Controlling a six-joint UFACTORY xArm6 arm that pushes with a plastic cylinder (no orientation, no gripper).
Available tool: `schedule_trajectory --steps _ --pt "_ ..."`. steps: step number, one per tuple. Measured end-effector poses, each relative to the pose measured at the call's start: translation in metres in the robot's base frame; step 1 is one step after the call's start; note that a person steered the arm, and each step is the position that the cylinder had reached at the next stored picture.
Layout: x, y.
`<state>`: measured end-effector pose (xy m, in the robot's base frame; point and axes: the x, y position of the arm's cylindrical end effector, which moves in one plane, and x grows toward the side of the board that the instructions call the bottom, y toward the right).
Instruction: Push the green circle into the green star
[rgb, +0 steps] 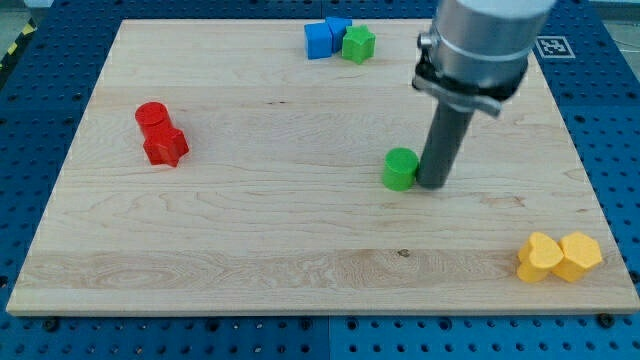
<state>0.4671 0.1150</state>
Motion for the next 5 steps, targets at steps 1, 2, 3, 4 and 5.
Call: schedule_trajectory --steps 1,2,3,4,5 --pt "-0.026 -0.016" --pt "0.008 0.004" --pt "0.060 0.023" --pt "0.083 -0.007" --pt "0.051 -0.025"
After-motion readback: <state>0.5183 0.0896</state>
